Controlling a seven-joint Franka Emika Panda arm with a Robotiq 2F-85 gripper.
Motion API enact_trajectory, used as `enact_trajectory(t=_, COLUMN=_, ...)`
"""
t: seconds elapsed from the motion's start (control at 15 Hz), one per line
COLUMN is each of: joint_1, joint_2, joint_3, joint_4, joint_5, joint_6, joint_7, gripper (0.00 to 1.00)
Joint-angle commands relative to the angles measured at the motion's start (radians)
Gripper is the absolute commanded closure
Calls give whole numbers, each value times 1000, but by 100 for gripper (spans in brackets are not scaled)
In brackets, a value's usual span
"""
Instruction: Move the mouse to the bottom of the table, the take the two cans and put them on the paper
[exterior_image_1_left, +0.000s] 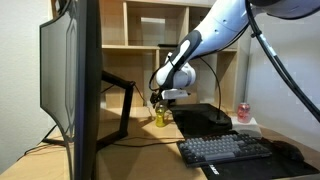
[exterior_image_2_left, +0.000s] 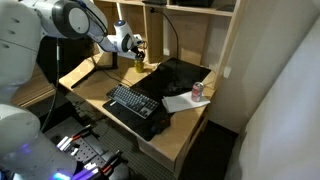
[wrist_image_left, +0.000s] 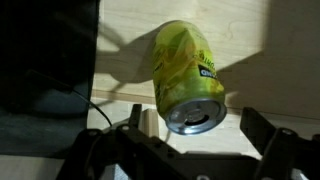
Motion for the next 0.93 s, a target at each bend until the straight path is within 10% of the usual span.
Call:
enact_trajectory(t=0.0, joint_1=-24, joint_2=15, joint_3=34, joint_4=15, joint_5=30, joint_6=-14, joint_7=-17, gripper=0)
enact_trajectory(t=0.2, joint_1=-24, joint_2=23, joint_3=34, joint_4=17, joint_5=34, joint_6=11, joint_7=-19, gripper=0)
enact_trajectory(t=0.27, joint_1=-24, joint_2=24, joint_3=35, joint_4=19, joint_5=34, joint_6=8, joint_7=-20, gripper=25)
enact_trajectory(t=0.87, joint_1=-9, joint_2=13, joint_3=9, joint_4=23, joint_5=24, joint_6=-21, joint_7=-1, gripper=64)
